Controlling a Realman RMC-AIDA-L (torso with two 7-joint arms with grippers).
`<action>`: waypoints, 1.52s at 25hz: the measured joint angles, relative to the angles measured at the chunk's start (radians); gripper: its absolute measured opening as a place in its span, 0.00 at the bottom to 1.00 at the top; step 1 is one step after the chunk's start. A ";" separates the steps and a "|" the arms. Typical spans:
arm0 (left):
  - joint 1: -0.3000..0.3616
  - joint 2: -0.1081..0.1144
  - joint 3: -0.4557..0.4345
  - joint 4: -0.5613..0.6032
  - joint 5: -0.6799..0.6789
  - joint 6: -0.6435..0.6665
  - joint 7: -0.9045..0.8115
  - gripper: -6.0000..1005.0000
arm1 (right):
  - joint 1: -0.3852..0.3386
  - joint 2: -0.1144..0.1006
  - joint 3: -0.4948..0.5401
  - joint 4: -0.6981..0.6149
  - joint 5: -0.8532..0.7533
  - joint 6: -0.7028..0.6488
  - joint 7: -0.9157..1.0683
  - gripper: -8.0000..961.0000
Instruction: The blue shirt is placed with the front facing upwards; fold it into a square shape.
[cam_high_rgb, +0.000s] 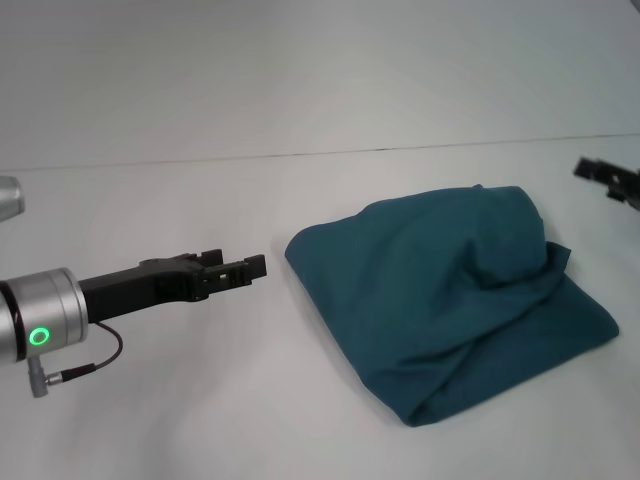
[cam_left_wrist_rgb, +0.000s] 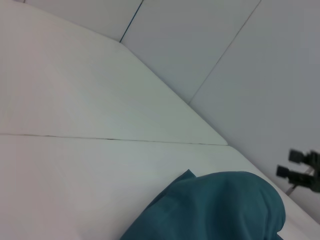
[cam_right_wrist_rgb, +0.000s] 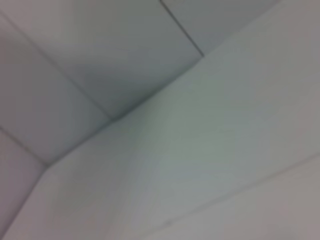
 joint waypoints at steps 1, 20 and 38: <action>0.001 0.000 0.000 0.000 0.000 -0.001 0.000 0.88 | -0.014 -0.009 0.000 -0.007 -0.019 -0.029 -0.001 0.88; 0.005 -0.005 0.011 -0.014 0.002 -0.011 0.009 0.88 | -0.013 -0.086 -0.007 -0.042 -0.295 -0.242 0.348 0.90; 0.000 -0.005 0.010 -0.026 0.001 -0.012 0.015 0.88 | 0.040 -0.015 -0.030 -0.003 -0.303 -0.011 0.325 0.53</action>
